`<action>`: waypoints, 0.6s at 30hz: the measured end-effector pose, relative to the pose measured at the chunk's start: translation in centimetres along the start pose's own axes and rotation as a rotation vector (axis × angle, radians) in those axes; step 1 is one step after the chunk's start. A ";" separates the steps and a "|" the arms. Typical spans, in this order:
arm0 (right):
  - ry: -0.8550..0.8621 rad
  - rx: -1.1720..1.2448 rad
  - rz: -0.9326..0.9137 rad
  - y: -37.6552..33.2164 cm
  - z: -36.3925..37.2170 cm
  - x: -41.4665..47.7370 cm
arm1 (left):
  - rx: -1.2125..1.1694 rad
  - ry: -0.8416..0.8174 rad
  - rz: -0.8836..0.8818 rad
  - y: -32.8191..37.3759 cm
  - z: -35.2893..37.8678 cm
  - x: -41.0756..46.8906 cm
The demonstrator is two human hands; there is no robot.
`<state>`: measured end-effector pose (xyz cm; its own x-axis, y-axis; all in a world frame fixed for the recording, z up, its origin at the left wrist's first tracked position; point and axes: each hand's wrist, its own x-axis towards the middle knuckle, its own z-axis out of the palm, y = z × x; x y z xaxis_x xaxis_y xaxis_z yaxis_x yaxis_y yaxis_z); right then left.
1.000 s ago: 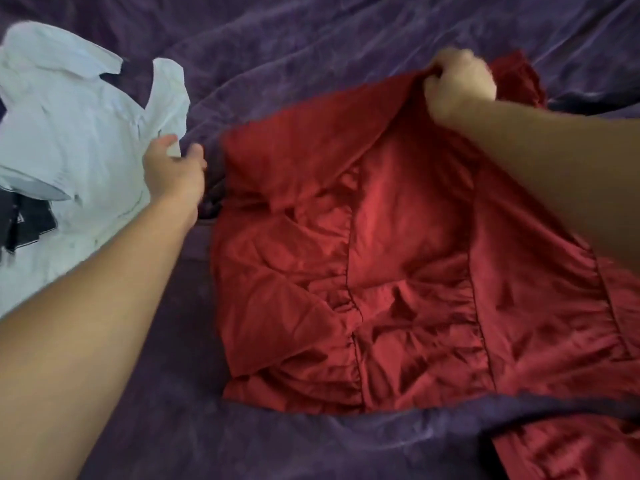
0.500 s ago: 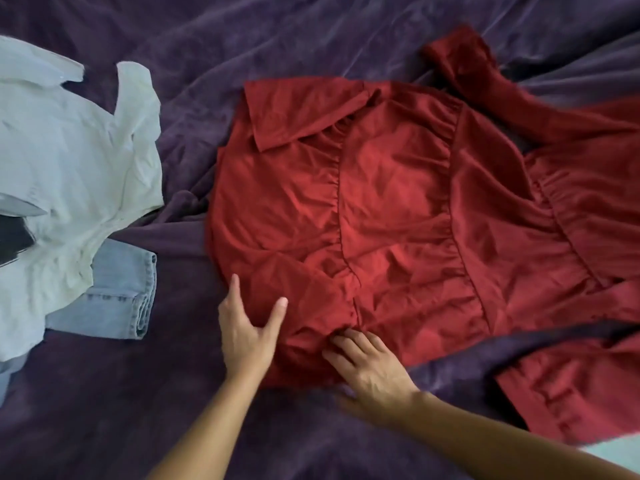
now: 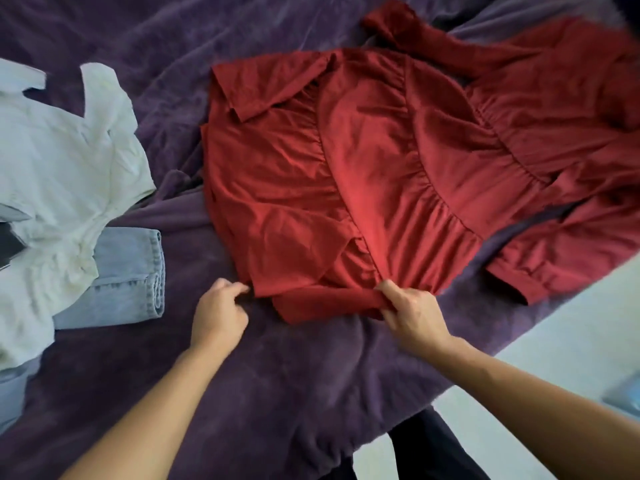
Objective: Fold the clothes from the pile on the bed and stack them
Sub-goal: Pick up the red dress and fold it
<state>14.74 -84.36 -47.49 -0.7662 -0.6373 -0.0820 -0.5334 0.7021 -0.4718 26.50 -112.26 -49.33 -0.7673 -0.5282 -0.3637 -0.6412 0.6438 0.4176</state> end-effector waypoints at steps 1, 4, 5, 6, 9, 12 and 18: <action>-0.042 -0.022 -0.050 -0.3 -0.5 -1.6 | 0.038 -0.007 0.017 -0.4 -0.3 -1.3; -0.341 -0.068 -0.138 -0.3 0.0 -6.1 | 0.069 0.145 0.215 -0.4 0.1 -5.0; -0.454 -0.057 -0.142 -0.1 0.4 -7.3 | 0.078 0.195 0.322 0.0 0.8 -5.8; -0.482 -0.024 -0.152 0.3 0.6 -8.1 | 0.095 0.203 0.428 0.4 1.7 -6.6; -0.157 0.014 -0.118 2.9 0.2 -7.9 | 0.212 0.020 0.675 1.2 5.2 -8.4; -0.118 -0.250 -0.044 6.6 -0.7 -5.8 | 0.462 -0.149 0.689 2.2 7.6 -7.5; -0.112 -0.312 0.079 11.2 -1.4 -2.2 | 0.534 0.005 0.592 6.5 7.3 -3.4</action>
<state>9.94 -74.63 -51.40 -0.7750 -0.5956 -0.2114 -0.5708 0.8032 -0.1703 25.02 -102.24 -51.48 -0.9792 -0.0169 -0.2024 -0.0346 0.9959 0.0841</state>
